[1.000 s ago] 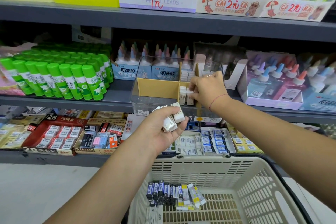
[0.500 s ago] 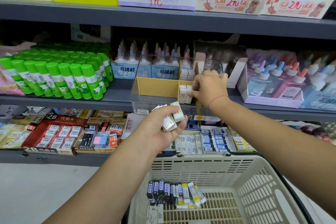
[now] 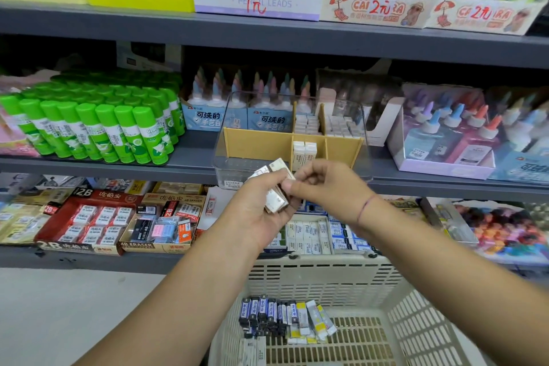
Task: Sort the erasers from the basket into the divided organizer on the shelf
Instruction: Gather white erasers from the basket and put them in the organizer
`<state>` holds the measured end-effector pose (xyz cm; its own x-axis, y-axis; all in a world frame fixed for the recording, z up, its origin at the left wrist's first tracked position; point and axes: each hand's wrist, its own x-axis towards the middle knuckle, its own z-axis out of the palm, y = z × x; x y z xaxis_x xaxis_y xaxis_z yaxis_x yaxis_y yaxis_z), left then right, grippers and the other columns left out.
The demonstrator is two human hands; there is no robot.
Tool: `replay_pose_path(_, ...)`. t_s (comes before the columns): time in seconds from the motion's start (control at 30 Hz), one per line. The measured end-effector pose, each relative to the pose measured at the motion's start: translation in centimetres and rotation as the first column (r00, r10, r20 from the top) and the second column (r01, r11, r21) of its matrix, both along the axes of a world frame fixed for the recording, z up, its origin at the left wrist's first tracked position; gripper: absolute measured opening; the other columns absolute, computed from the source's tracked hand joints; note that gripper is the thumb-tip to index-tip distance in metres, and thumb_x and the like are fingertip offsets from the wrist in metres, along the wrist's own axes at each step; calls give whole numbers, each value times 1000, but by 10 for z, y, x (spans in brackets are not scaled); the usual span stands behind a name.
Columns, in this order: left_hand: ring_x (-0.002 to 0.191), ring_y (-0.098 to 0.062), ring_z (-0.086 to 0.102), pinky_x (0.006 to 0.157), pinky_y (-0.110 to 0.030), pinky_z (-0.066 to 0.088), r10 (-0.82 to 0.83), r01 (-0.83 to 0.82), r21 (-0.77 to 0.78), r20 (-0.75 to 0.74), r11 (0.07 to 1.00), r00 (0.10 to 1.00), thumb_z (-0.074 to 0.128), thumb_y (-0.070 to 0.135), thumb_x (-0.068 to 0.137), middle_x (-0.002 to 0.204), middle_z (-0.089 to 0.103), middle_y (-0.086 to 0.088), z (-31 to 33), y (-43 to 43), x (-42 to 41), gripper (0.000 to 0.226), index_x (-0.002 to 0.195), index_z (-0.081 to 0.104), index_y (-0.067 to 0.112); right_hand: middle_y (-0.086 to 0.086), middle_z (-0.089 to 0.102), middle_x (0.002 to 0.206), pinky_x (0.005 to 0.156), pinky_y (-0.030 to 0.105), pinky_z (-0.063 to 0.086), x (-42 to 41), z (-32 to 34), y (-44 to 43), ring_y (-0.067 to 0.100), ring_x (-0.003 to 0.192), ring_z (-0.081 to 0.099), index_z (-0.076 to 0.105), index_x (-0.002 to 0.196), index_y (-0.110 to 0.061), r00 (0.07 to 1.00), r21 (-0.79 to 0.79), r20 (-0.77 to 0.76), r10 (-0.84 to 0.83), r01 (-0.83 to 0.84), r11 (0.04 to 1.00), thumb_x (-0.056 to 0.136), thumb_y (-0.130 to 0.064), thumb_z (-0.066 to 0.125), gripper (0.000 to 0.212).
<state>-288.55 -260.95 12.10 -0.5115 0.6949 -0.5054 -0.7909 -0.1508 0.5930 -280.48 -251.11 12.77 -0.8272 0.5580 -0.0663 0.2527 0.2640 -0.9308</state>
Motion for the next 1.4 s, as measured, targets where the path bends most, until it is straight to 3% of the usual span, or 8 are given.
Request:
replay_pose_path(0.1,110,-30,63,78,-31,53,4,-4,15,-1,1000,1000,57,6,92,113,66,-22,-1,2,2,4,94,59,3,8,60,73,65,23,49,1,-10,-6,13,66,55,65,81,-6,994,-66,-62,-93,89,994,76,-10,77,14)
replay_pose_path(0.23,74,-21,63,64,-31,58,33,-34,26,30,999,999,64,13,89,75,62,-11,4,-2,2,11,85,61,4,6,66,74,55,13,48,0,13,11,4,56,60,65,90,0,988,-113,-115,-102,89,990,80,-4,71,13)
replay_pose_path(0.43,67,-20,60,61,-33,54,77,-77,-5,72,997,994,68,16,87,78,55,-12,6,-5,-3,19,87,59,-1,3,63,62,52,20,50,-14,66,81,6,48,57,65,84,-13,989,399,-28,-145,144,906,83,-9,70,6)
replay_pose_path(0.63,66,-19,59,58,-32,60,56,-55,-14,79,998,995,68,14,87,79,55,-12,7,-3,-1,18,86,59,-2,4,68,63,52,23,50,-36,65,93,9,47,59,69,83,-5,933,648,314,-178,-74,758,81,-17,73,13)
replay_pose_path(0.8,69,-19,58,61,-32,58,54,-53,-19,74,998,996,66,14,88,79,54,-12,8,-4,-2,17,88,58,-1,5,68,64,68,29,54,-49,56,89,15,59,62,71,82,-5,895,759,368,-251,-134,637,83,-25,70,20)
replay_pose_path(1.0,69,-20,58,63,-33,54,58,-56,-24,78,998,995,66,13,88,78,54,-13,8,-4,-3,17,88,58,-2,6,64,89,81,33,51,-59,36,84,23,89,61,66,91,-7,898,818,371,-237,-196,540,80,-30,74,27)
replay_pose_path(1.27,71,-21,60,63,-35,58,55,-53,-30,75,998,996,68,12,86,78,55,-13,6,-5,-3,17,86,60,-2,-8,55,69,69,28,46,-52,14,99,14,73,55,60,75,-16,949,745,279,-151,-115,657,73,-31,80,25)
replay_pose_path(1.4,71,-21,60,65,-35,55,61,-59,-30,76,998,995,68,11,87,77,55,-13,7,-6,-2,16,87,59,-2,-7,58,76,74,27,46,-48,9,98,12,76,55,63,78,-18,949,780,295,-114,-170,603,77,-33,76,20)
